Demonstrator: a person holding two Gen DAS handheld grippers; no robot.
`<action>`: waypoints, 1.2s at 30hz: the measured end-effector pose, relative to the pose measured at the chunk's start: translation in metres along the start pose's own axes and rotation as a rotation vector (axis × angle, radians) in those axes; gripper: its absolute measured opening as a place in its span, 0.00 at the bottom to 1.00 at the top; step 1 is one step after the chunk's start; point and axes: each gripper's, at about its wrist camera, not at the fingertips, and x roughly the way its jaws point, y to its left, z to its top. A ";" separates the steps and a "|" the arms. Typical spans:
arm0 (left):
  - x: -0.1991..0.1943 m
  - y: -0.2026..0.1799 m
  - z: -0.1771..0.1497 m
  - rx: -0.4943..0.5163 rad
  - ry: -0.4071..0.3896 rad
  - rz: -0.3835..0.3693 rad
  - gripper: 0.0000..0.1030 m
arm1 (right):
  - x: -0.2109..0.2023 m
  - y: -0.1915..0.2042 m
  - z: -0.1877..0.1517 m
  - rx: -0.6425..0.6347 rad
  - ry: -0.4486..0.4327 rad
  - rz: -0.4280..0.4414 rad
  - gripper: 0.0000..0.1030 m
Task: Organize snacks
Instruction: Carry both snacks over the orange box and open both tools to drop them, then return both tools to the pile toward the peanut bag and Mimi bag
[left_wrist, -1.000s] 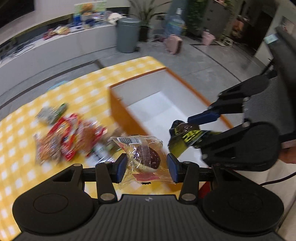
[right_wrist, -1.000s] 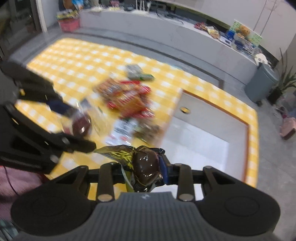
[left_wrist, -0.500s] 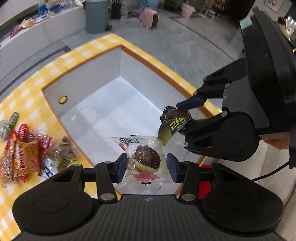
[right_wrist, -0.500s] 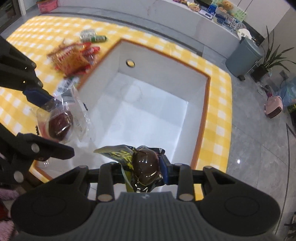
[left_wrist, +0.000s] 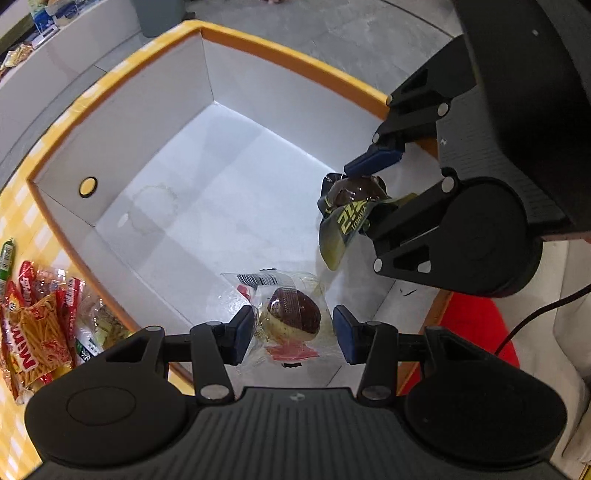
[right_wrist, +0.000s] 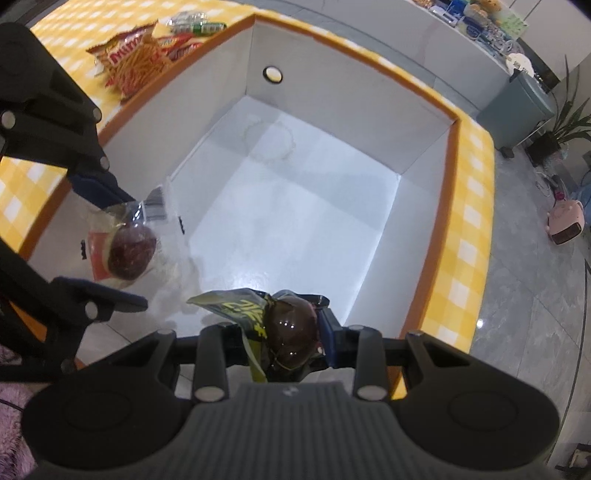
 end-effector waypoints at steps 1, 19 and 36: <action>0.003 0.001 0.000 0.000 0.008 -0.001 0.52 | 0.003 0.000 0.000 -0.002 0.005 -0.003 0.31; 0.004 -0.007 -0.002 0.045 -0.010 0.030 0.73 | 0.013 0.001 0.002 0.020 0.063 0.043 0.40; -0.086 0.017 -0.058 -0.072 -0.341 0.035 0.73 | -0.081 0.031 -0.006 0.133 -0.221 -0.148 0.70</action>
